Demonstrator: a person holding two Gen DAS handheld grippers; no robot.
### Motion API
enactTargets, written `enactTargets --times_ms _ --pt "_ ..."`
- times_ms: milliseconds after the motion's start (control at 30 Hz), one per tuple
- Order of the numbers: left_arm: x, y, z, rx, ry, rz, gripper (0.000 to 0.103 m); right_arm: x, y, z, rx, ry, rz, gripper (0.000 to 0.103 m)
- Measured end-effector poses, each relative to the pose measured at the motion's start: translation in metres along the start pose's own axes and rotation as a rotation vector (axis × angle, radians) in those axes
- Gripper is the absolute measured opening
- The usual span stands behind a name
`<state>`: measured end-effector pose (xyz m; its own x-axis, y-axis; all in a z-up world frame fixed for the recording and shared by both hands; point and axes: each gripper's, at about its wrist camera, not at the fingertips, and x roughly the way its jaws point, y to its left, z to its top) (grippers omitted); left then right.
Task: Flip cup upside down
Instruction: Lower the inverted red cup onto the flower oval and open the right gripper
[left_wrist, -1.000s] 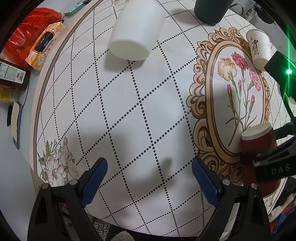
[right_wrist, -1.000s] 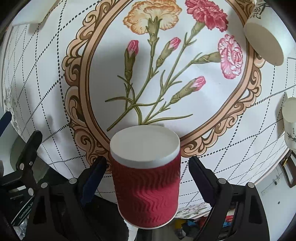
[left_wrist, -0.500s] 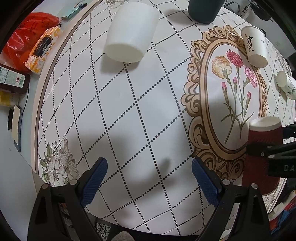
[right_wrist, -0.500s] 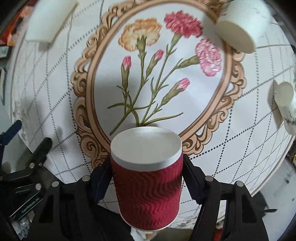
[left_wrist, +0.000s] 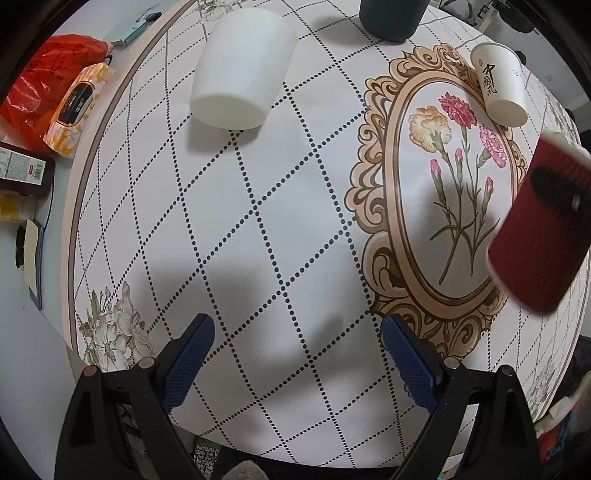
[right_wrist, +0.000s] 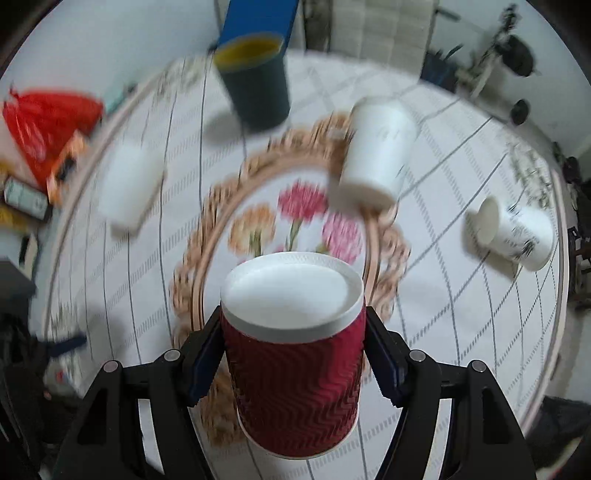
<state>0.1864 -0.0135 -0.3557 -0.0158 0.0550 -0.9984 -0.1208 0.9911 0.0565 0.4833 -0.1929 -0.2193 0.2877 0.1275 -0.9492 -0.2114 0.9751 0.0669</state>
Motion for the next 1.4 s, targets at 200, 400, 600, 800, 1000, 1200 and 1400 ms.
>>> enactTargets --times_ms 200,400,600,800,1000,1200,1400 --pt "0.006 0.004 0.003 0.003 0.003 -0.004 0.093 0.001 0.019 -0.028 0.049 -0.259 -0.014 0.072" --pt "0.014 0.007 0.002 0.003 0.012 0.005 0.093 0.014 0.034 -0.047 0.017 -0.350 -0.049 0.072" --pt "0.017 0.009 -0.002 0.007 0.016 0.005 0.093 0.014 0.042 -0.063 -0.009 -0.346 -0.066 0.073" --pt "0.017 0.007 -0.005 0.012 0.006 0.006 0.093 0.012 0.037 -0.079 0.028 -0.315 -0.055 0.073" --pt "0.013 0.000 -0.007 0.015 -0.002 0.008 0.093 0.010 0.031 -0.091 0.064 -0.308 -0.057 0.073" --pt "0.004 -0.005 -0.009 0.019 -0.019 0.011 0.093 0.004 0.027 -0.095 0.078 -0.297 -0.058 0.083" --pt "-0.015 -0.011 -0.015 0.040 -0.058 0.016 0.093 -0.021 0.024 -0.094 0.122 -0.286 -0.035 0.096"
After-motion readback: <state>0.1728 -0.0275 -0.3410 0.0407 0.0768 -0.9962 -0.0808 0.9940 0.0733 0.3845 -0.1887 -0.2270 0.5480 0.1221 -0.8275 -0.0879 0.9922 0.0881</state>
